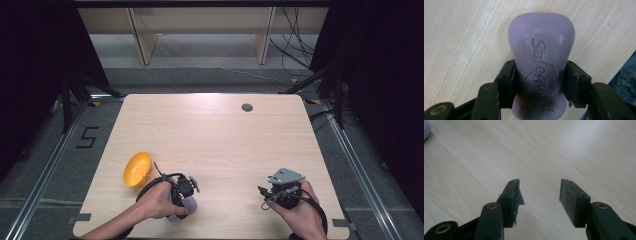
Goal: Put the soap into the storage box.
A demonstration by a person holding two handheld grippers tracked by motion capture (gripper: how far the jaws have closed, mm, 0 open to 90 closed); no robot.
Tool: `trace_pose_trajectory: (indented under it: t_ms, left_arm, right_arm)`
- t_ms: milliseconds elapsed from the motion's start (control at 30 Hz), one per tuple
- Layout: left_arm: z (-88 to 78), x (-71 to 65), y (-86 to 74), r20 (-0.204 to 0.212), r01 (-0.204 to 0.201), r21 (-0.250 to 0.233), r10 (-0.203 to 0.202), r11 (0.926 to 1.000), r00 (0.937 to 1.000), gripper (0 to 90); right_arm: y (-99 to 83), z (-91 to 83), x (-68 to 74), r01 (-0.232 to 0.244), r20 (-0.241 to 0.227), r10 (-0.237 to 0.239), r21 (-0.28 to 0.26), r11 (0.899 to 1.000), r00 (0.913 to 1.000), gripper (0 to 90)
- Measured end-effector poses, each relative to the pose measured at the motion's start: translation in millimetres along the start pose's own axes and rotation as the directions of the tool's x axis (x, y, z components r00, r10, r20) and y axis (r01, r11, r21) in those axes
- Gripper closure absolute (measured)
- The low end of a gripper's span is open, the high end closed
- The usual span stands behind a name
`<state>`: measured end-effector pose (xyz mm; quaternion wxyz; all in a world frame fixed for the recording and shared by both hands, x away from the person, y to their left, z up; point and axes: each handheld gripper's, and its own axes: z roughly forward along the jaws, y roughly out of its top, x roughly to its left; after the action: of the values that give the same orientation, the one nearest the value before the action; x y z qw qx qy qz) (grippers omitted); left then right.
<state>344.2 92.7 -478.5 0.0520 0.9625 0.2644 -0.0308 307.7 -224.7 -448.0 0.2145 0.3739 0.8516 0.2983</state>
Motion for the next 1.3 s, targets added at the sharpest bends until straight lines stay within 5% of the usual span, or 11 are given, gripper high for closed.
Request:
trace_pose_trajectory:
  t_ms: [667, 1300]
  left_arm:
    - [-7.6, -5.7, -9.5, -0.046, 0.015, -0.103, -0.02, 0.9945, 0.9987, 48.5]
    - [-1.3, -7.7, -4.9, -0.069, -0.051, -0.031, 0.049, 0.9982, 0.9964, 48.1]
  right_arm:
    - [0.0, 0.5, -0.4, 0.007, 0.001, -0.007, -0.003, 1.0, 1.0, 50.6]
    - [-0.1, 1.1, 0.1, 0.002, -0.002, -0.002, 0.001, 1.0, 1.0, 50.4]
